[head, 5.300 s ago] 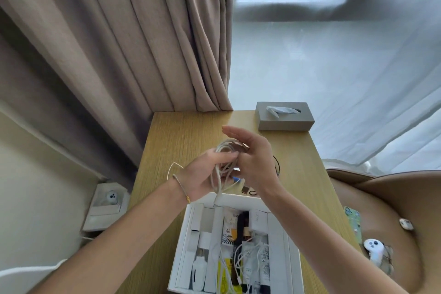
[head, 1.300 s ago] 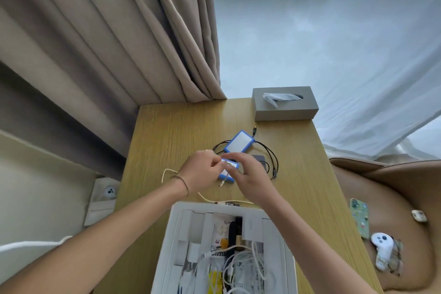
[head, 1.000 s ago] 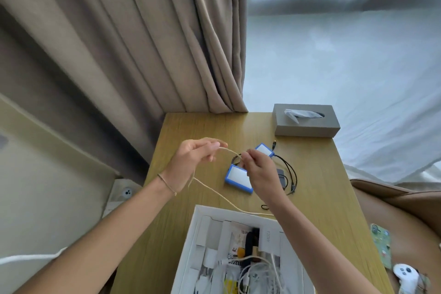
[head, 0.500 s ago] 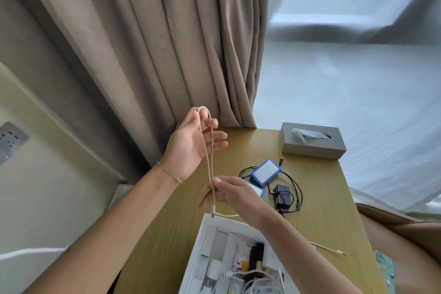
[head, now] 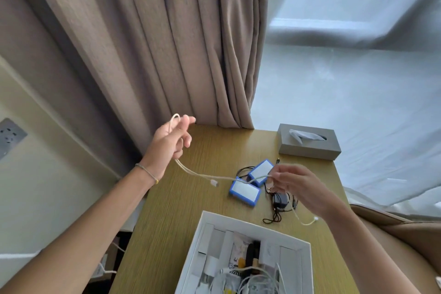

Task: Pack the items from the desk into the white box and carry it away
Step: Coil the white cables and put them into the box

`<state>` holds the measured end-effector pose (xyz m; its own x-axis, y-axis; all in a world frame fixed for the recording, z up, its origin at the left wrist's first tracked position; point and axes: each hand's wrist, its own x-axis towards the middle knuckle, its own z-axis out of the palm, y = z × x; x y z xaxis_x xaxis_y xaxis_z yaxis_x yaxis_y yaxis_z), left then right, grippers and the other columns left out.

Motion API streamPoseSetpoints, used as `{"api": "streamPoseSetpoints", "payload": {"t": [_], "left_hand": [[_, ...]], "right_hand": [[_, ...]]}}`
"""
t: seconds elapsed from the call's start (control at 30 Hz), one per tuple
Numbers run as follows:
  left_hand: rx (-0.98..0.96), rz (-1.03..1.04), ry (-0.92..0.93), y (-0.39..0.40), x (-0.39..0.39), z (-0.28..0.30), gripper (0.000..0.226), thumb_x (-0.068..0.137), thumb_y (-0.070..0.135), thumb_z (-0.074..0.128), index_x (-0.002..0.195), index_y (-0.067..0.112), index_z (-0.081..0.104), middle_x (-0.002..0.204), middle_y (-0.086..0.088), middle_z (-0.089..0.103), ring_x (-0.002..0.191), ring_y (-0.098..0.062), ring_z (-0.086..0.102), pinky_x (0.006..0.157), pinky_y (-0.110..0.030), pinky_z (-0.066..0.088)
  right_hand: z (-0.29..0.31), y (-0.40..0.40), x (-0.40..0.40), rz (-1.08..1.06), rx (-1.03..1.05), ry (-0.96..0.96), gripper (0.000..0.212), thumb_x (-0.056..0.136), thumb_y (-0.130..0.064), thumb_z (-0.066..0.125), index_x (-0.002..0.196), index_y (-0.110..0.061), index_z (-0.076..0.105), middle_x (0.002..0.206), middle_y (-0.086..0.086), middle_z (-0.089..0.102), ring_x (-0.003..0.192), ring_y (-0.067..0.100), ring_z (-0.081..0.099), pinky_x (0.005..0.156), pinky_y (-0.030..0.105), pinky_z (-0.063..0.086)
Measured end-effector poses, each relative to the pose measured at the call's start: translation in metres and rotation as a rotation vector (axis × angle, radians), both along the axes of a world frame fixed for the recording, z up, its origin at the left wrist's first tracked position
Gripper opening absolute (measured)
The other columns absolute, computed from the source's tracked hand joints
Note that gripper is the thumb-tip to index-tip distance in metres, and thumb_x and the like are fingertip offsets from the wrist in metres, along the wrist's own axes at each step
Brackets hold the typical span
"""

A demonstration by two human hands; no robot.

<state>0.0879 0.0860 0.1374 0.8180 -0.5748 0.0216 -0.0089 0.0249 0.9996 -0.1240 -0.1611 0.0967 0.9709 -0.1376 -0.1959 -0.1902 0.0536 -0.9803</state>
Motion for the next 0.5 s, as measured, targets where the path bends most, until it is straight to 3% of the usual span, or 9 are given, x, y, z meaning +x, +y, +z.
{"api": "streamPoseSetpoints", "payload": {"t": [0.1, 0.2, 0.27, 0.33, 0.4, 0.5], "left_hand": [[0.084, -0.143, -0.046, -0.015, -0.022, -0.003, 0.05, 0.098, 0.051, 0.046, 0.113, 0.009, 0.068, 0.072, 0.0, 0.047, 0.046, -0.005, 0.024, 0.039, -0.019, 0.02], [0.098, -0.286, -0.093, -0.036, -0.056, -0.001, 0.051, 0.094, 0.059, 0.045, 0.1, 0.017, 0.073, 0.07, 0.01, 0.052, 0.044, 0.0, 0.032, 0.039, -0.014, 0.026], [0.054, -0.387, -0.162, -0.044, -0.078, 0.001, 0.036, 0.093, 0.051, 0.048, 0.084, 0.028, 0.074, 0.061, 0.02, 0.057, 0.044, 0.006, 0.045, 0.044, -0.004, 0.034], [0.04, -0.428, -0.188, -0.048, -0.089, 0.003, 0.026, 0.098, 0.032, 0.048, 0.08, 0.03, 0.068, 0.056, 0.023, 0.057, 0.044, 0.009, 0.048, 0.047, 0.0, 0.034], [0.07, -0.436, -0.12, -0.048, -0.09, 0.002, 0.027, 0.102, 0.019, 0.047, 0.082, 0.019, 0.065, 0.056, 0.018, 0.058, 0.041, 0.006, 0.046, 0.045, -0.002, 0.034], [0.124, -0.431, -0.086, -0.043, -0.089, -0.001, 0.043, 0.104, 0.017, 0.043, 0.065, 0.007, 0.057, 0.049, 0.012, 0.051, 0.042, 0.002, 0.043, 0.043, -0.006, 0.032]], "right_hand": [[0.024, 0.014, 0.01, 0.007, -0.047, -0.102, 0.021, 0.099, -0.012, 0.059, 0.09, 0.005, 0.068, 0.072, 0.011, 0.051, 0.068, 0.018, 0.047, 0.073, 0.039, 0.042], [0.039, 0.039, 0.03, -0.093, -0.148, -0.194, 0.019, 0.098, -0.004, 0.061, 0.091, 0.014, 0.064, 0.068, 0.015, 0.053, 0.062, 0.02, 0.048, 0.066, 0.033, 0.045], [0.046, 0.054, 0.039, -0.176, -0.251, -0.255, 0.015, 0.095, -0.003, 0.066, 0.085, 0.008, 0.066, 0.06, 0.008, 0.058, 0.057, 0.017, 0.049, 0.059, 0.027, 0.044], [0.047, 0.062, 0.042, -0.265, -0.323, -0.294, 0.012, 0.091, -0.001, 0.07, 0.081, 0.002, 0.064, 0.052, -0.004, 0.058, 0.05, 0.012, 0.048, 0.052, 0.026, 0.041], [0.045, 0.066, 0.04, -0.333, -0.339, -0.3, 0.016, 0.089, -0.004, 0.073, 0.083, -0.003, 0.058, 0.048, -0.007, 0.054, 0.045, 0.011, 0.047, 0.048, 0.027, 0.04], [0.042, 0.066, 0.033, -0.324, -0.315, -0.254, 0.015, 0.093, -0.012, 0.071, 0.087, -0.007, 0.058, 0.049, -0.011, 0.046, 0.05, 0.014, 0.038, 0.052, 0.033, 0.039]]}}
